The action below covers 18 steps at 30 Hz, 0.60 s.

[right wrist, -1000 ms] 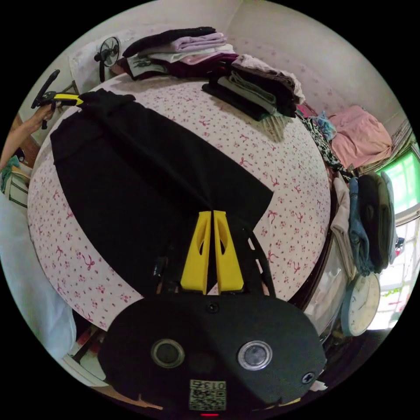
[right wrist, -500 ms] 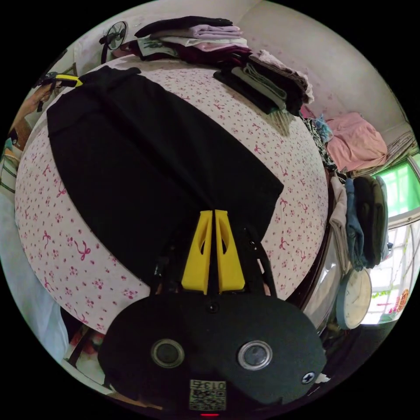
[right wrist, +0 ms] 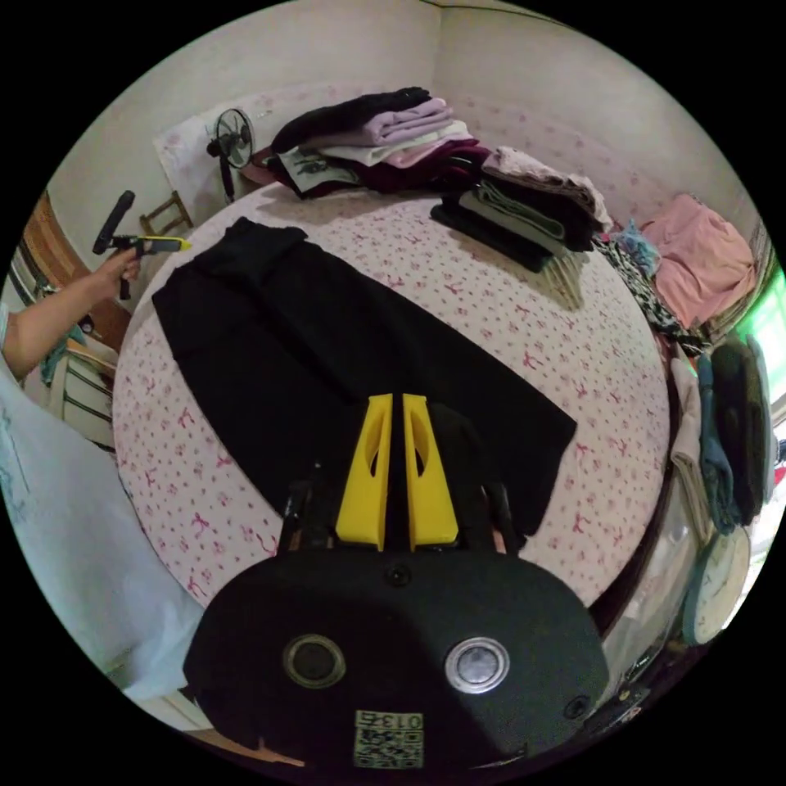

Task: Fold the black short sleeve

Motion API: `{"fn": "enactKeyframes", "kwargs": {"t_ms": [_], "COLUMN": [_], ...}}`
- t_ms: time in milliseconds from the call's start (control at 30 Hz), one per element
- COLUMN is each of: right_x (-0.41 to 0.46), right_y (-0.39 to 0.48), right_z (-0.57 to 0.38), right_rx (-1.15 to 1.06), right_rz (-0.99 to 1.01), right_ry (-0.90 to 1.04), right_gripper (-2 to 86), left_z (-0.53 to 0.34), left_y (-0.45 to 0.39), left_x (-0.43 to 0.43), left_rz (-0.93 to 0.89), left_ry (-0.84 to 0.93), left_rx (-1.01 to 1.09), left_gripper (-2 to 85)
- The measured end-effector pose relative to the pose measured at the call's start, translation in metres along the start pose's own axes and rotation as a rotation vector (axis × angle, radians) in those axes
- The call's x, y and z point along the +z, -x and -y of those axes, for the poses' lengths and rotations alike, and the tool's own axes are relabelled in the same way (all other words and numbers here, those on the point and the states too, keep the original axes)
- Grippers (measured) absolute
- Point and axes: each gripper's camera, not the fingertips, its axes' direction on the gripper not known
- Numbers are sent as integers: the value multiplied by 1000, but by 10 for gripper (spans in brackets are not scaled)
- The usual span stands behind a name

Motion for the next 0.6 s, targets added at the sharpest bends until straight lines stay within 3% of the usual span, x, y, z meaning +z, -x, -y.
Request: {"fn": "enactKeyframes", "kwargs": {"t_ms": [233,433,533,600], "right_x": [56,102,125,138], "right_y": [41,57,63,68], "right_z": [113,177,193,197], "right_rx": [-34,4,38,52], "right_rz": [322,468,515,532], "right_ry": [-51,-6,33,68], "right_gripper": [69,85,90,89], "left_z": [59,75,72,67], "left_y": [9,11,13,19], "left_x": [46,29,37,29], "left_rz": [9,79,73,62], "left_ry": [176,99,174,123], "left_rx": [24,197,223,187], "left_gripper": [15,6,6,6]}}
